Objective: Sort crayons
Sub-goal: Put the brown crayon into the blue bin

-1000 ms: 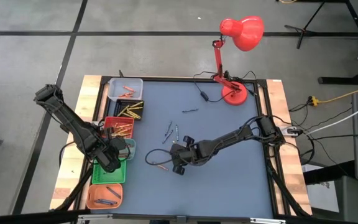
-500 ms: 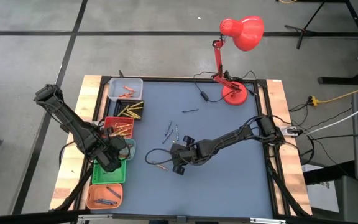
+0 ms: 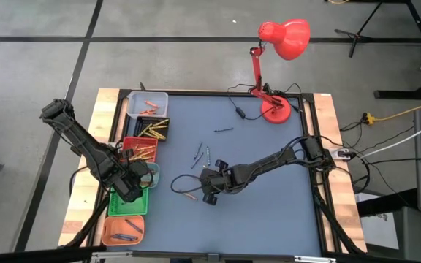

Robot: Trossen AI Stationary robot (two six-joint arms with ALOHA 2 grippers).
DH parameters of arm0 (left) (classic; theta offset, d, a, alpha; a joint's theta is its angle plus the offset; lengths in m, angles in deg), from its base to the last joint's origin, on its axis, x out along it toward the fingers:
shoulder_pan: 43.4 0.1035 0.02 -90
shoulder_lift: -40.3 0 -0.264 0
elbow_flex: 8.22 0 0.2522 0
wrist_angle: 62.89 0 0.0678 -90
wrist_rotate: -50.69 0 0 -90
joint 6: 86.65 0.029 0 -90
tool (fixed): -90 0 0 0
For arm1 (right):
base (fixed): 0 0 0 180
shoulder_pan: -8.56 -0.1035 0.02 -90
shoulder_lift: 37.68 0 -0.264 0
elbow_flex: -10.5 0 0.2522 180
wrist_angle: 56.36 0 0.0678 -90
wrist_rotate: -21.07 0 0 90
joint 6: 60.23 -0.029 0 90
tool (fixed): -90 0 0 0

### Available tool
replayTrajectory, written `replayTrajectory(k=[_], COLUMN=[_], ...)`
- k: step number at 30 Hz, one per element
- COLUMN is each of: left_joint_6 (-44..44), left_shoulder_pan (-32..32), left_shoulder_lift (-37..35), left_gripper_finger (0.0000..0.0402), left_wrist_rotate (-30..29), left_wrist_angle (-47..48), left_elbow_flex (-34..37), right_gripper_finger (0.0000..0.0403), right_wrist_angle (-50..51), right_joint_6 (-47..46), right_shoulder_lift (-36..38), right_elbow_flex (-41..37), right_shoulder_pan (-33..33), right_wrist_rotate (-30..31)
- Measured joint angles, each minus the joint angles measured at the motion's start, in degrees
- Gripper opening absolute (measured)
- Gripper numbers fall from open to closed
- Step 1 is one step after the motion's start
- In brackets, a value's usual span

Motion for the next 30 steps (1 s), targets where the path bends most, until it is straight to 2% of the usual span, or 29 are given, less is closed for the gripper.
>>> replayTrajectory(k=[4, 8, 11, 18, 24, 30], left_joint_6=[0.0, 0.02, 0.02, 0.02, -0.04, -0.08], left_shoulder_pan=[0.0, 0.0, 0.0, -0.01, -0.02, -0.01], left_shoulder_lift=[0.0, 0.02, 0.02, 0.02, 0.02, 0.02], left_gripper_finger=[0.0089, 0.0089, 0.0089, 0.0089, 0.0089, 0.0089], left_wrist_rotate=[-0.01, -0.07, -0.22, -3.26, -3.27, -2.61], left_wrist_angle=[-0.05, -0.15, -0.15, -0.17, -2.59, -6.07], left_elbow_flex=[0.0, 0.0, 0.0, 0.0, 0.0, 0.0], right_gripper_finger=[0.0099, 0.0101, 0.0083, 0.0011, 0.0021, 0.0002], right_wrist_angle=[0.15, 0.2, 0.19, -0.01, -3.71, -11.34], right_joint_6=[0.04, 0.03, 0.04, 2.02, 5.36, 11.81], right_shoulder_lift=[0.02, 0.04, 0.08, 0.21, 0.21, 0.21], right_elbow_flex=[0.0, 0.0, 0.0, 0.02, 0.02, 1.01], right_shoulder_pan=[-0.02, -0.02, -0.02, -0.02, -0.02, 0.25], right_wrist_rotate=[0.6, 0.85, 0.98, 1.1, 1.02, 0.97])
